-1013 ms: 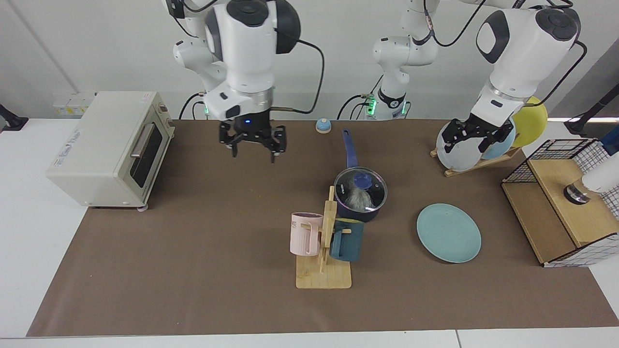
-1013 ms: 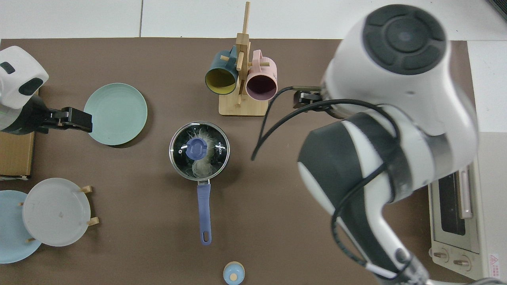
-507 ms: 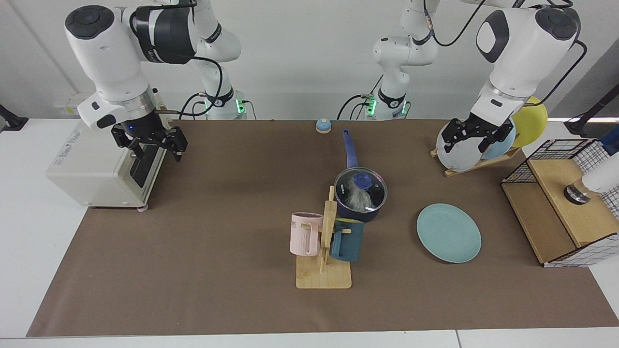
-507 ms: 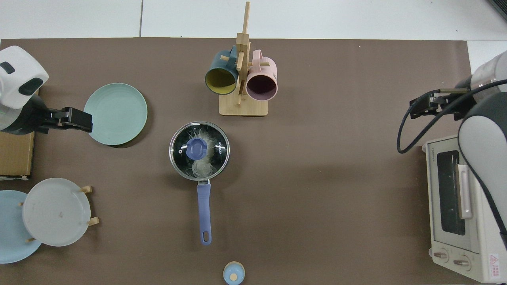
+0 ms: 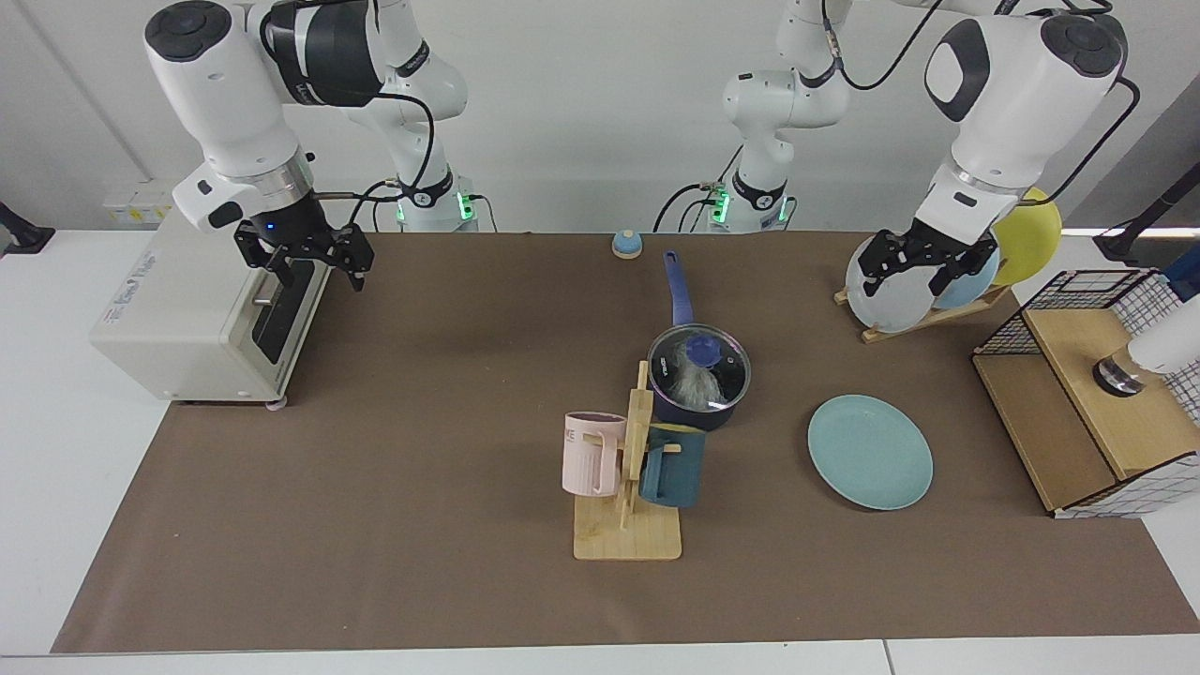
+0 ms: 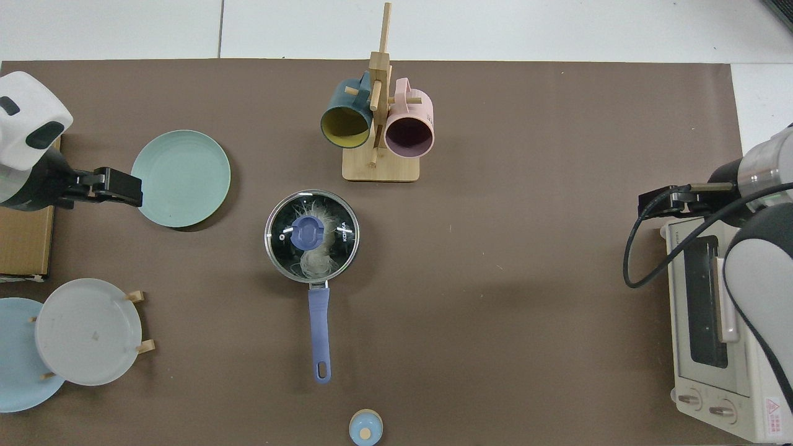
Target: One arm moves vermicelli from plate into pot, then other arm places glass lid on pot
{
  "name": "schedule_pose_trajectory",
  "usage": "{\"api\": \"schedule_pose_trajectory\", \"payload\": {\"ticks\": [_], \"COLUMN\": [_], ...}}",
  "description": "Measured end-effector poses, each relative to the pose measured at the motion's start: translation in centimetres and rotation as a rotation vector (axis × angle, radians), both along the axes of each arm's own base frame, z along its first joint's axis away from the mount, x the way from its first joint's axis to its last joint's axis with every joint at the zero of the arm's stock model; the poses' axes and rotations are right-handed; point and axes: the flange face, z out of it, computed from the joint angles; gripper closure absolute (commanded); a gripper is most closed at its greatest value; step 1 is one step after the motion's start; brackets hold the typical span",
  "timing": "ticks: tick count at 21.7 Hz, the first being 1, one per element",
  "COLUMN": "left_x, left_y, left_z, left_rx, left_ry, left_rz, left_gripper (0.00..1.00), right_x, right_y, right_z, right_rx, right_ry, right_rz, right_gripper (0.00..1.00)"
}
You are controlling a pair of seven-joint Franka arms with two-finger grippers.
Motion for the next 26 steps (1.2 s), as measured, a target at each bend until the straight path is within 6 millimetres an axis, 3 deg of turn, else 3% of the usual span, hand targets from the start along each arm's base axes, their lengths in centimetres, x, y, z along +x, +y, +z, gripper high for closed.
{"api": "schedule_pose_trajectory", "payload": {"ticks": [5, 11, 26], "left_x": [0.0, 0.0, 0.0], "left_y": [0.0, 0.0, 0.0], "left_z": [0.0, 0.0, 0.0], "left_rx": [0.000, 0.000, 0.000], "left_ry": [0.000, 0.000, -0.001], "left_rz": [-0.001, -0.001, -0.001], "left_gripper": [0.00, 0.00, 0.00], "right_x": [-0.7, -0.4, 0.8], "right_y": [1.2, 2.6, 2.1], "right_z": [-0.3, 0.7, 2.3], "right_rx": [0.006, 0.009, 0.006], "right_ry": [-0.004, -0.041, -0.047], "right_rz": [0.021, 0.046, 0.035], "right_gripper": [0.00, 0.00, 0.00]}}
